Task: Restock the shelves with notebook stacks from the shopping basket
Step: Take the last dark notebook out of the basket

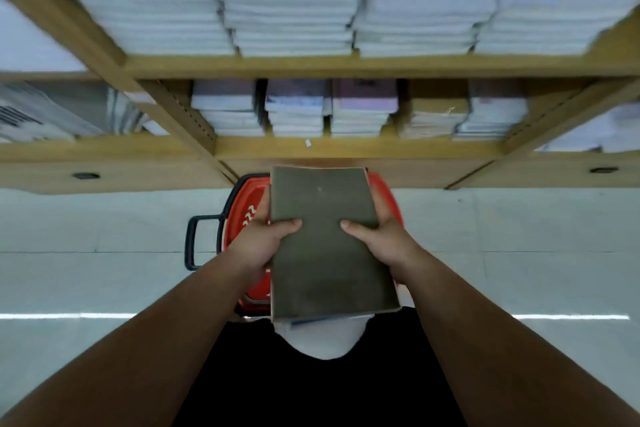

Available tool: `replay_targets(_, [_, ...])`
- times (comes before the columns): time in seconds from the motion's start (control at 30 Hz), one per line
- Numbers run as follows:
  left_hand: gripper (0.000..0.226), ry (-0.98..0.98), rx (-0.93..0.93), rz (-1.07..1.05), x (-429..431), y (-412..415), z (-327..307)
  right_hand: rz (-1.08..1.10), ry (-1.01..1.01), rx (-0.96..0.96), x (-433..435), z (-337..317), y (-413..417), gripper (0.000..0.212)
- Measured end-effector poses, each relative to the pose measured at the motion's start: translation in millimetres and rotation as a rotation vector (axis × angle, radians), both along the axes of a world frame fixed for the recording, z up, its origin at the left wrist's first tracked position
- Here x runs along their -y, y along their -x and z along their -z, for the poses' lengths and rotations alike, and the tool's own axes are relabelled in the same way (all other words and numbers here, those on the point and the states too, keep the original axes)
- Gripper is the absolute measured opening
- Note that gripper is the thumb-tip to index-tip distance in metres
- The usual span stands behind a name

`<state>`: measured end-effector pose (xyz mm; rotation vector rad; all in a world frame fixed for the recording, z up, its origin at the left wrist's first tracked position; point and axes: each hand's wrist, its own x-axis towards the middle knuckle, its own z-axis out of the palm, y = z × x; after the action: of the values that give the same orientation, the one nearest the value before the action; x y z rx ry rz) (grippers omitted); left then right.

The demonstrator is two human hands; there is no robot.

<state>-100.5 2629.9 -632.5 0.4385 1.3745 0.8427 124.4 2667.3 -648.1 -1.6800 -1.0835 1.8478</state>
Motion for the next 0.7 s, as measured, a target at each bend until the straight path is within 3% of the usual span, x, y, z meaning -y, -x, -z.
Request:
replay_targets(0.3, [0.091,-0.132,0.139,0.016,13.7,-72.2,-213.0,0.078,-0.056,-0.177,12.8,-193.9,-80.2,0.081])
replay_targets(0.47, [0.101,-0.186,0.186,-0.035,0.5,-108.7,-252.3,0.105,-0.073,-0.199,-3.9,-239.1,-115.2,0.087])
replay_targets(0.7, [0.089,-0.280,0.231,-0.018,-42.5,-124.7,-280.6,0.204,-0.128,-0.219,-29.2,-268.8,-139.0,0.077])
